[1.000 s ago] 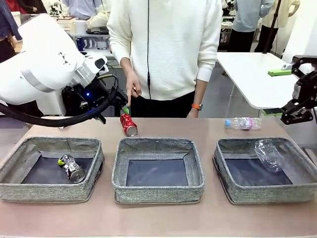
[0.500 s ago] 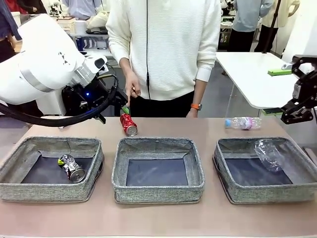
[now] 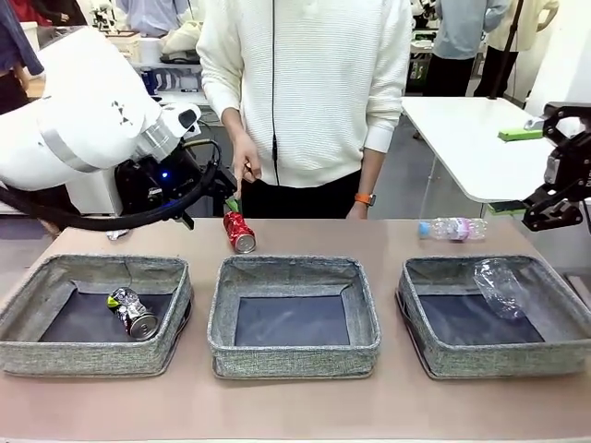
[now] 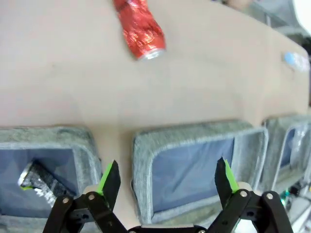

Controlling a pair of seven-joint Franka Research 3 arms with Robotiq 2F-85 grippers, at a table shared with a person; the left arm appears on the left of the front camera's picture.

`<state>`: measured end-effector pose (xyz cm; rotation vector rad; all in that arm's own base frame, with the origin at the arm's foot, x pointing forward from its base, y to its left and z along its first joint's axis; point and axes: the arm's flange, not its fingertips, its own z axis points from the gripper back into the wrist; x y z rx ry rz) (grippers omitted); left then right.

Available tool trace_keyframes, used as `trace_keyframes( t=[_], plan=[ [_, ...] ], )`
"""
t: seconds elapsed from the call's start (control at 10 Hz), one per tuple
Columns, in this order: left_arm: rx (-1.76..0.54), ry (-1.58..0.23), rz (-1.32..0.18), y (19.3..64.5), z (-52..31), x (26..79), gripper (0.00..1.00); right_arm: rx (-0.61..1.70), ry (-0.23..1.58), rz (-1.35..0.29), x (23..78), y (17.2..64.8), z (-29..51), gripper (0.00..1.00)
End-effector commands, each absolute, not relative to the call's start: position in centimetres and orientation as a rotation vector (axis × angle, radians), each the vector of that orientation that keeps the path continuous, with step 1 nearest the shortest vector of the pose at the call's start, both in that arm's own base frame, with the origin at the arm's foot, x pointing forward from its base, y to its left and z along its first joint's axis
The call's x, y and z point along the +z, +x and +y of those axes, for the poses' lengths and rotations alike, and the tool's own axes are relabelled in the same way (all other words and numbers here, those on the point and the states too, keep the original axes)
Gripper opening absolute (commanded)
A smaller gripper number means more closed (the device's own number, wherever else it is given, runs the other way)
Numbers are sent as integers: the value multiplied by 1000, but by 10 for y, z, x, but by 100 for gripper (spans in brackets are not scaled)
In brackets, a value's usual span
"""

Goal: Sort the waste into the appropriate baskets.
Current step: Pick up the waste item pointed out by the person.

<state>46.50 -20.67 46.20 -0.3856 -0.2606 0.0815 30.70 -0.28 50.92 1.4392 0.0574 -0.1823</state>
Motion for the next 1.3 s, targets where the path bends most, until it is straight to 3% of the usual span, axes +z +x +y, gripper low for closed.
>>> trace_keyframes(
  t=[0.0, 0.5, 1.2],
  plan=[
    [235, -244, -274, 526, -238, 464, 100, -162, 1463, 35, 512, 310, -2, 100],
    [364, -124, -255, 594, -272, 419, 100, -162, 1463, 35, 512, 310, -2, 100],
    [439, -64, -396, 612, -269, 324, 100, -162, 1463, 35, 512, 310, -2, 100]
  ],
)
